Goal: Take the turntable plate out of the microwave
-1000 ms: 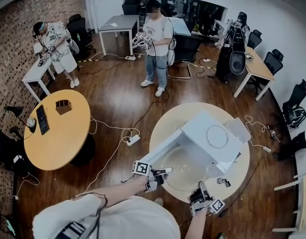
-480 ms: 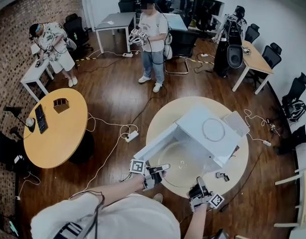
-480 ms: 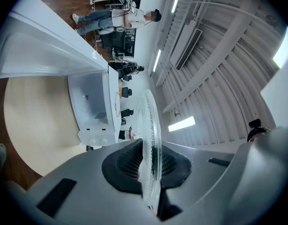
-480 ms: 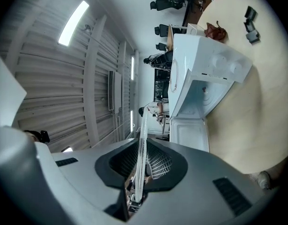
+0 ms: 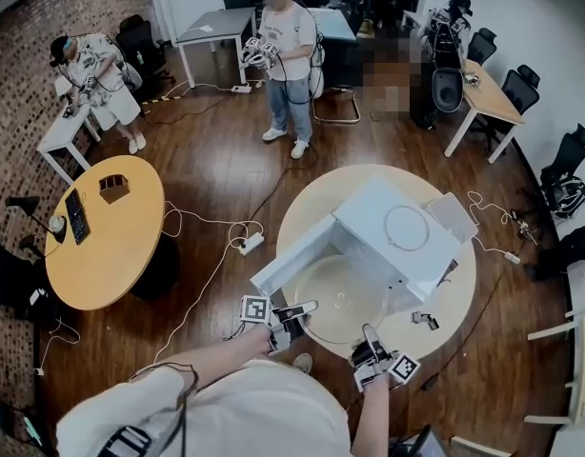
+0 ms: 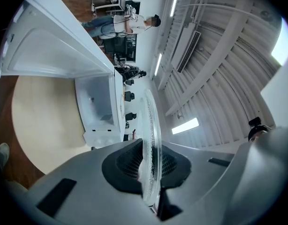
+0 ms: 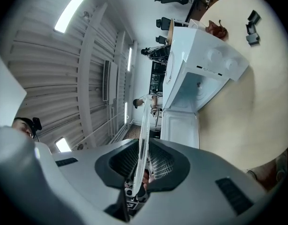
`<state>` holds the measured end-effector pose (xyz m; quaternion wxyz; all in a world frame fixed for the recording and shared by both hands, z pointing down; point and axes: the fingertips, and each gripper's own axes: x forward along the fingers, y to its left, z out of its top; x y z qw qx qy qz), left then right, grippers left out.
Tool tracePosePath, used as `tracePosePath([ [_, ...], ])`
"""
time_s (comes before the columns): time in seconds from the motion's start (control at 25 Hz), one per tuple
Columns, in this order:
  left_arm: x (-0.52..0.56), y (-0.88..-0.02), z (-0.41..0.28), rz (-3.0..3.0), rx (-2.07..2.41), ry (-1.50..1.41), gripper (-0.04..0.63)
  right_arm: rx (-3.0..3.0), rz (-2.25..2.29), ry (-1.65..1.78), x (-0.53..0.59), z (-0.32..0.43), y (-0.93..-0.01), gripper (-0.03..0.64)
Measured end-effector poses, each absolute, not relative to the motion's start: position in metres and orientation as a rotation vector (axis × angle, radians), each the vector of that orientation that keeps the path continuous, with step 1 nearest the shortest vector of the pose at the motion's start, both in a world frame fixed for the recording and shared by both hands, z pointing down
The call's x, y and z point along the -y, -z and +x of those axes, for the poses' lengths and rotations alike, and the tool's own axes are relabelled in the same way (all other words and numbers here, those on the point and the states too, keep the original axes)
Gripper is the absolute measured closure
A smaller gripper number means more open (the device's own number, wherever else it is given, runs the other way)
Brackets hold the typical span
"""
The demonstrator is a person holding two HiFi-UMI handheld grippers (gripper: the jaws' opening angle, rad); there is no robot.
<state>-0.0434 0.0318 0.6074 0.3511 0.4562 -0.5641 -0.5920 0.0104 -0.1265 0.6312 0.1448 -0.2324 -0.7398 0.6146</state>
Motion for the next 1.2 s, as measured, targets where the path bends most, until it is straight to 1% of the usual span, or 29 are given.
tracePosePath([
  [0.36,-0.032,-0.621,-0.041,1.155,1.483,1.525,0.563,2.088,-0.634,-1.698,0.129,0.008,-0.653,0.568],
  [0.8,-0.034,-0.632,-0.031,1.147,1.462,1.529,0.563,2.042,-0.631,-1.782,0.144,0.005,-0.660,0.568],
  [1.2,-0.036,-0.656,-0.012,1.148,1.436,1.470,0.563,1.976,-0.688,-1.672,0.149,0.010,-0.688,0.568],
])
